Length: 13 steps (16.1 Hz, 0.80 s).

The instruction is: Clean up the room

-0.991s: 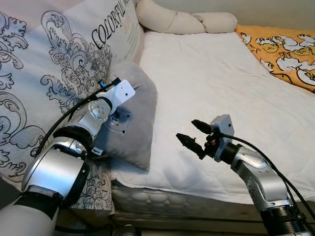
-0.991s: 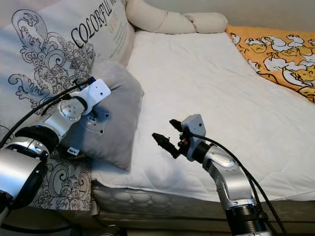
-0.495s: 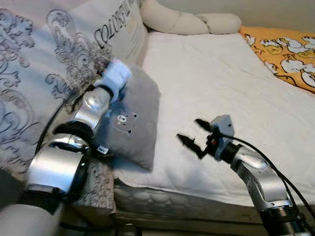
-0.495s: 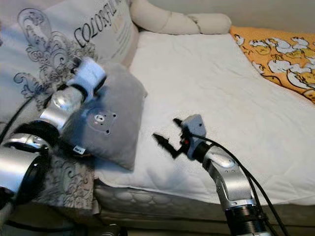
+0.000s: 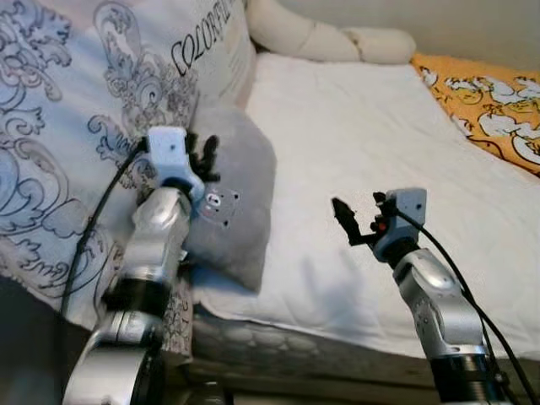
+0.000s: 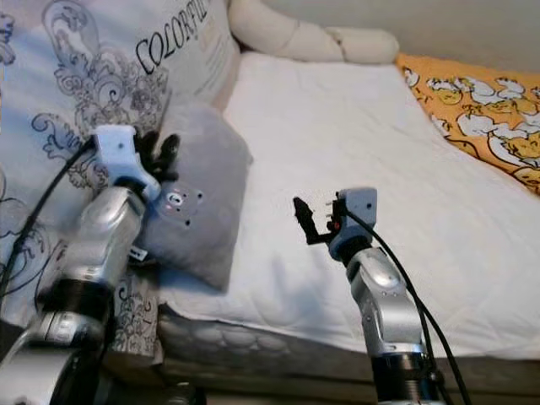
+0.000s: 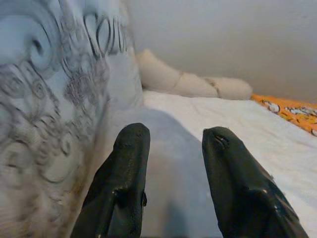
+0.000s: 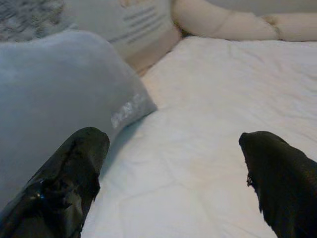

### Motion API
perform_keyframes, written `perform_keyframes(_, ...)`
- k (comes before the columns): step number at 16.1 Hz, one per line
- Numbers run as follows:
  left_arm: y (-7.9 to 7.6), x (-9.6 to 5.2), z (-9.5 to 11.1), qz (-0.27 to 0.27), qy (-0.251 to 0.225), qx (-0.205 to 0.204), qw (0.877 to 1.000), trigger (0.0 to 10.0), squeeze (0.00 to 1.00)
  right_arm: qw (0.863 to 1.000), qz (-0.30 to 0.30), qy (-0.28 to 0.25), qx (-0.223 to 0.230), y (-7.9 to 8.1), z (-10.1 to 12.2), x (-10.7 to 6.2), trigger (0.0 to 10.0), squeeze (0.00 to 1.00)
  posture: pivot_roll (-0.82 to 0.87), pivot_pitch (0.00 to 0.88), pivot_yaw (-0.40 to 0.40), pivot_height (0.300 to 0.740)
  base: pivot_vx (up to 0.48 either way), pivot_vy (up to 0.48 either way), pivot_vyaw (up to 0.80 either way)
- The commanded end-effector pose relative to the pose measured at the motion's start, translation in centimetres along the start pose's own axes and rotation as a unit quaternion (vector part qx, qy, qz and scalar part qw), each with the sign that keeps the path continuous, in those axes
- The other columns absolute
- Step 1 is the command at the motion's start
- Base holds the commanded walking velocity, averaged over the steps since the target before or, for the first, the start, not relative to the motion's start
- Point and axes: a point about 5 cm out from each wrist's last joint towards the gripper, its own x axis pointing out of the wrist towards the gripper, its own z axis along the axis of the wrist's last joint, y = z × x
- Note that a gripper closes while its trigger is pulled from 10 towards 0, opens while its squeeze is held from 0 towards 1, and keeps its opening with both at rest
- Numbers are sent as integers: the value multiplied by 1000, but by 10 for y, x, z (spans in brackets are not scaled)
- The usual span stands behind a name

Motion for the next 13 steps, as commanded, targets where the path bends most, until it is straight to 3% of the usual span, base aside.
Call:
perform_keyframes(1, -5, -6, 5, -8, -6, 21, 1000, 10000, 0, 1000, -25, -4, 14, -8, 2, -6, 10000, 0, 112, 0, -61, 740, 0, 0, 0)
perform_keyframes(5, 1, -29, 0, 1, 21, 39, 999, 10000, 0, 999, -27, -28, 20, 4, 7, -3, 10000, 0, 118, 0, -57, 740, 0, 0, 0)
perform_keyframes(6, 4, -38, -6, 7, 44, 69, 997, 10000, 0, 999, -34, -28, 24, 10, 4, -2, 10000, 0, 120, 0, -43, 740, 0, -382, 0)
perform_keyframes(9, 1, -46, -7, 14, 63, 60, 996, 10000, 0, 999, -42, -20, 28, 15, 0, -1, 10000, 0, 124, 0, -35, 740, 0, -372, 0)
perform_keyframes(13, 5, -60, -23, 28, 109, 69, 991, 10000, 0, 999, -47, -10, 23, 20, -4, -1, 10000, 0, 114, 0, -29, 740, 0, -368, 0)
